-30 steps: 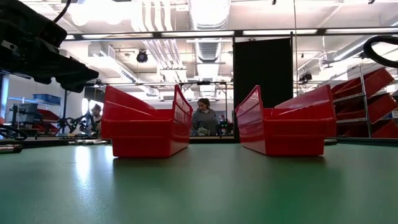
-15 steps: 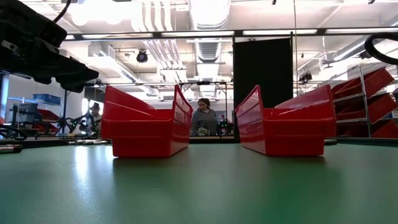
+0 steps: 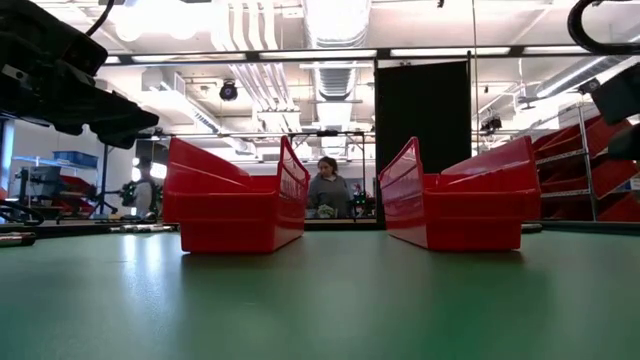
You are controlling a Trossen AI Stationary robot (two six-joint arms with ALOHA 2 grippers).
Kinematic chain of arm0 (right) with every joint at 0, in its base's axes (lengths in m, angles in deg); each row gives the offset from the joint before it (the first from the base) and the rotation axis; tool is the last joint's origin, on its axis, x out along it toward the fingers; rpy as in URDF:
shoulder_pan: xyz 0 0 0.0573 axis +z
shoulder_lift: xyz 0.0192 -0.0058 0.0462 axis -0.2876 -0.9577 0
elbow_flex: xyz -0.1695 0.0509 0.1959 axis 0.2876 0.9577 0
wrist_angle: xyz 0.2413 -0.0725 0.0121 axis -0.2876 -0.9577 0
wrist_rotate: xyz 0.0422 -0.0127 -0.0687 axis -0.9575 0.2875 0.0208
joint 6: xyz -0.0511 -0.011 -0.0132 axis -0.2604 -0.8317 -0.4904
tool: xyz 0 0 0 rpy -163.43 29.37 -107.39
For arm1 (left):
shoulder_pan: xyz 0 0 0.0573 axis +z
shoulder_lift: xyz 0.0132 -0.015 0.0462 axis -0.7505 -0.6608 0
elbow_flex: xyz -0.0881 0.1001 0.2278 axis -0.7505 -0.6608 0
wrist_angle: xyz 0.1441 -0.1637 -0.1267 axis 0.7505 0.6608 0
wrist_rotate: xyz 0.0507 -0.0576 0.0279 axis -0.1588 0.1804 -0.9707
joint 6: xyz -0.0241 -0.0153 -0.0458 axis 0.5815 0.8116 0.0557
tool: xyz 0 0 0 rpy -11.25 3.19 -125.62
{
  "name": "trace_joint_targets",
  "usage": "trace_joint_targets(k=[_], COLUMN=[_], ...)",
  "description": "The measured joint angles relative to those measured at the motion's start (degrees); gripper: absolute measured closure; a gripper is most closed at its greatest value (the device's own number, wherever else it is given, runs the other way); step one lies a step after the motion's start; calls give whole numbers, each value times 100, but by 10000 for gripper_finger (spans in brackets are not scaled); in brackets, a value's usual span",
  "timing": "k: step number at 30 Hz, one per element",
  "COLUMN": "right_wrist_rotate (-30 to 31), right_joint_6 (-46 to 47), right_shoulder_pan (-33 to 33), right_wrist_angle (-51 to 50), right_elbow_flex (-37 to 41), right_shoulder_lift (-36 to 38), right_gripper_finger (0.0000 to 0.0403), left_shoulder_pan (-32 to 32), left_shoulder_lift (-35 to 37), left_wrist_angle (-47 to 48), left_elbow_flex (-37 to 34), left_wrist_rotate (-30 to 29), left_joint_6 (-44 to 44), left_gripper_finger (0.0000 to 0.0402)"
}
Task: Sort batteries
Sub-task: Put the silver battery into the left red bin
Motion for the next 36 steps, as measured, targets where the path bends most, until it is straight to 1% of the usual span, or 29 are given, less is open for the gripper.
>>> trace_joint_targets(k=[7, 16, 25, 36], right_wrist_rotate=[392, 1525, 2347, 2936], right_joint_6=[38, 387, 877, 542], right_shoulder_pan=[262, 819, 1293, 1361], right_wrist_angle=[301, 691, 1886, 2828], right_elbow_flex=[32, 87, 688, 1166], right_shoulder_lift=[-280, -260, -238, -247], right_gripper_finger=[392, 390, 390, 390], left_shoulder_pan=[-1, -2, -1, 0], left_shoulder_lift=[0, 0, 0, 0], left_wrist_angle=[1, 1, 0, 1], left_elbow_flex=[0, 0, 0, 0], left_wrist_rotate=[0, 0, 0, 0], left_joint_6=[0, 0, 0, 0], left_gripper_finger=[247, 247, 247, 247])
